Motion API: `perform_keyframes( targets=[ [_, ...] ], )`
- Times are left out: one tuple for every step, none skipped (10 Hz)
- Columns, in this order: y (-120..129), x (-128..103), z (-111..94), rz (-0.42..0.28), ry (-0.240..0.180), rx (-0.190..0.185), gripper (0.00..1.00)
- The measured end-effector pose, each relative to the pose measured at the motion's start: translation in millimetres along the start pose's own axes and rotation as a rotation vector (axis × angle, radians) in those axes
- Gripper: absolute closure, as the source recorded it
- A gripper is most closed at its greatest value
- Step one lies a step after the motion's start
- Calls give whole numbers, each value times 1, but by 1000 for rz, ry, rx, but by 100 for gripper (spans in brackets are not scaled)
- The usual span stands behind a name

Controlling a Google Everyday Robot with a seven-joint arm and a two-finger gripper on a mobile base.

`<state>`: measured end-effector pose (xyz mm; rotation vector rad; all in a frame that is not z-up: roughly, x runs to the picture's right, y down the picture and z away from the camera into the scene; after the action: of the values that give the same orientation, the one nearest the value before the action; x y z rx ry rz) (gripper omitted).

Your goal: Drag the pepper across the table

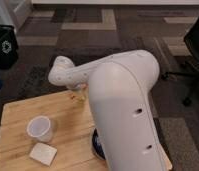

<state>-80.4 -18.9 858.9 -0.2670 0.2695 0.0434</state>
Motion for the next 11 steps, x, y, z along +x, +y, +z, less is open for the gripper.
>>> perform_keyframes(
  targets=[
    [-5, 0, 6, -8, -13, 1, 35],
    [-6, 0, 8, -16, -14, 0, 35],
    [-9, -7, 14, -44, -38, -1, 35],
    [-11, -10, 17, -54, -52, 0, 35],
    [-14, -11, 22, -72, -61, -2, 35],
    [-19, -13, 27, -103, -78, -1, 35],
    [-22, -14, 27, -115, -83, 1, 35],
    [-25, -19, 30, -143, -97, 2, 35],
    [-28, -27, 34, -177, -117, 3, 35],
    [-29, -32, 35, -199, -131, 3, 35],
    [-31, -38, 37, -220, -145, 2, 35]
  ],
)
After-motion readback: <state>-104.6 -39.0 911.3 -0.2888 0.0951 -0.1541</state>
